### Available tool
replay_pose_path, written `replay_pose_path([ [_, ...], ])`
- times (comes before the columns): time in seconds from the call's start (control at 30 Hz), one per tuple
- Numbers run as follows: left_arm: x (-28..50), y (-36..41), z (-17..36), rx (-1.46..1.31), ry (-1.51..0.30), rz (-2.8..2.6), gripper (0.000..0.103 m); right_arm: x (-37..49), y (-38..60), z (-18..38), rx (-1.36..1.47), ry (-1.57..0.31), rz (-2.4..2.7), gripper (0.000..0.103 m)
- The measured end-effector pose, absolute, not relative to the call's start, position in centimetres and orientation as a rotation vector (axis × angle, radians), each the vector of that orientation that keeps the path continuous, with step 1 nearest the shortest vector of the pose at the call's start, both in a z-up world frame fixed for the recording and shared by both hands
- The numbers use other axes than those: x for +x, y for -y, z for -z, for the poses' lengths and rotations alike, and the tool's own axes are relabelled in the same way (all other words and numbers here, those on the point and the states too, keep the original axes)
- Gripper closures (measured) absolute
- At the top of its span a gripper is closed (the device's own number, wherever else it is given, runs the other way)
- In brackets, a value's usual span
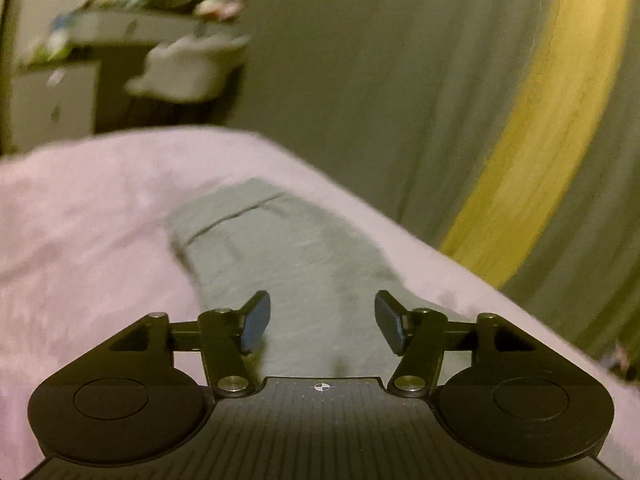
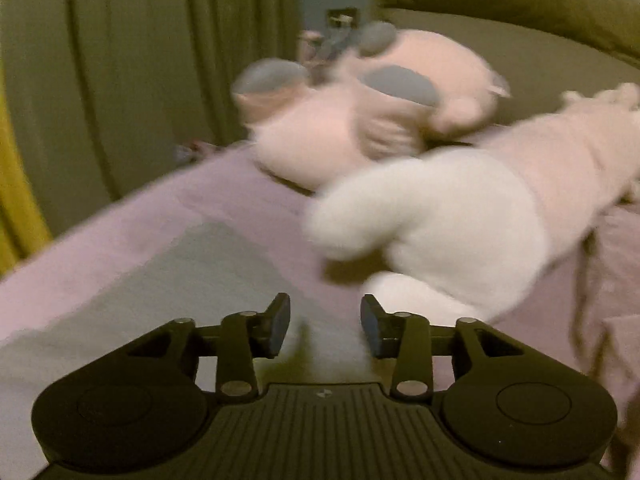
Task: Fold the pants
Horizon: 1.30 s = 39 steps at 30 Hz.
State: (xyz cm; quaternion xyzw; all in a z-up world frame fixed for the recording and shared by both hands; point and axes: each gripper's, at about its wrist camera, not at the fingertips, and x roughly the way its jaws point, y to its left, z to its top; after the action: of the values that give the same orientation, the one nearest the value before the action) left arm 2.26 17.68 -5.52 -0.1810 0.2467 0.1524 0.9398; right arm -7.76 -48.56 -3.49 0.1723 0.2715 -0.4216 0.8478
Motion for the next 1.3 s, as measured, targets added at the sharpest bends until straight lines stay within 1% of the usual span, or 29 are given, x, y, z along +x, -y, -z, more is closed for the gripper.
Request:
replay_pose_path([
  [0.07, 2.5, -15.7, 5.0, -0.283, -0.49, -0.268, 0.038, -5.7, 47.7, 2.9, 0.415, -0.548, 0.78, 0.064],
  [0.1, 2.6, -14.7, 4.9, -0.245, -0.477, -0.23, 0.031, -4.7, 47.1, 3.0, 0.445, -0.551, 0.709, 0.064],
  [0.13, 2.7, -13.9, 4.9, -0.213, -0.476, -0.189, 0.026, -3.7, 46.3, 3.2, 0.475, -0.563, 0.629, 0.064],
  [0.17, 3.1, -13.2, 5.1, -0.184, -0.49, -0.143, 0.025, -2.5, 45.4, 3.7, 0.495, -0.585, 0.559, 0.064],
  [0.2, 3.5, -12.8, 5.4, -0.172, -0.521, -0.112, 0.024, -1.3, 44.3, 4.2, 0.495, -0.614, 0.502, 0.064],
  [0.27, 5.2, -13.3, 6.8, -0.198, -0.652, -0.09, 0.023, 1.3, 41.5, 5.9, 0.451, -0.694, 0.384, 0.064],
  [0.3, 6.0, -13.9, 7.5, -0.233, -0.715, -0.091, 0.024, 2.3, 40.3, 6.8, 0.431, -0.738, 0.327, 0.064],
  [0.33, 7.0, -15.1, 8.8, -0.306, -0.809, -0.104, 0.027, 3.5, 39.2, 8.0, 0.413, -0.799, 0.266, 0.064],
  [0.37, 7.6, -16.2, 9.7, -0.368, -0.871, -0.139, 0.032, 4.4, 38.4, 9.1, 0.394, -0.859, 0.23, 0.064],
  [0.4, 7.7, -17.4, 10.5, -0.429, -0.905, -0.168, 0.043, 5.0, 37.7, 9.7, 0.344, -0.898, 0.233, 0.063],
  [0.43, 7.8, -18.6, 11.0, -0.501, -0.918, -0.181, 0.046, 5.2, 37.4, 9.6, 0.301, -0.891, 0.249, 0.063],
  [0.53, 7.4, -20.4, 11.0, -0.605, -0.88, -0.196, 0.046, 5.5, 37.6, 8.4, 0.173, -0.842, 0.464, 0.061],
  [0.6, 7.4, -20.5, 10.9, -0.604, -0.87, -0.199, 0.045, 5.7, 38.1, 7.8, 0.225, -0.814, 0.479, 0.061],
  [0.67, 7.5, -20.5, 11.0, -0.596, -0.865, -0.205, 0.045, 7.0, 37.4, 8.1, 0.253, -0.836, 0.44, 0.061],
  [0.77, 7.8, -20.1, 10.9, -0.586, -0.848, -0.206, 0.041, 10.2, 33.5, 8.9, 0.164, -0.856, 0.353, 0.061],
  [0.8, 7.6, -20.1, 11.1, -0.591, -0.842, -0.204, 0.037, 11.6, 31.5, 9.3, 0.123, -0.858, 0.337, 0.059],
  [0.83, 7.6, -20.0, 11.2, -0.601, -0.835, -0.207, 0.034, 13.2, 30.6, 9.5, 0.092, -0.854, 0.332, 0.059],
  [0.87, 7.6, -20.0, 11.4, -0.609, -0.832, -0.208, 0.033, 14.5, 28.8, 9.5, 0.08, -0.842, 0.305, 0.06],
  [0.93, 7.7, -19.6, 11.4, -0.586, -0.832, -0.201, 0.028, 17.0, 24.6, 9.3, 0.081, -0.855, 0.206, 0.067],
  [1.0, 8.0, -19.0, 11.6, -0.525, -0.834, -0.193, 0.026, 18.5, 20.5, 8.7, 0.057, -0.848, 0.062, 0.067],
  [1.07, 8.3, -18.3, 11.6, -0.477, -0.839, -0.186, 0.022, 18.9, 18.0, 8.4, -0.002, -0.839, -0.019, 0.067],
  [1.1, 8.4, -18.1, 11.6, -0.47, -0.839, -0.18, 0.02, 18.8, 18.2, 8.4, -0.015, -0.832, -0.024, 0.067],
  [1.17, 8.6, -18.1, 11.7, -0.466, -0.839, -0.172, 0.017, 17.6, 20.1, 8.4, 0.027, -0.823, -0.062, 0.066],
  [1.2, 8.6, -18.1, 11.8, -0.469, -0.836, -0.17, 0.016, 17.6, 22.5, 8.6, 0.048, -0.831, -0.062, 0.063],
  [1.23, 8.6, -18.2, 11.9, -0.475, -0.833, -0.166, 0.016, 16.9, 24.9, 8.9, 0.046, -0.836, -0.05, 0.063],
  [1.3, 8.6, -18.4, 12.0, -0.484, -0.835, -0.161, 0.015, 15.1, 29.6, 9.4, -0.051, -0.814, 0.039, 0.061],
])
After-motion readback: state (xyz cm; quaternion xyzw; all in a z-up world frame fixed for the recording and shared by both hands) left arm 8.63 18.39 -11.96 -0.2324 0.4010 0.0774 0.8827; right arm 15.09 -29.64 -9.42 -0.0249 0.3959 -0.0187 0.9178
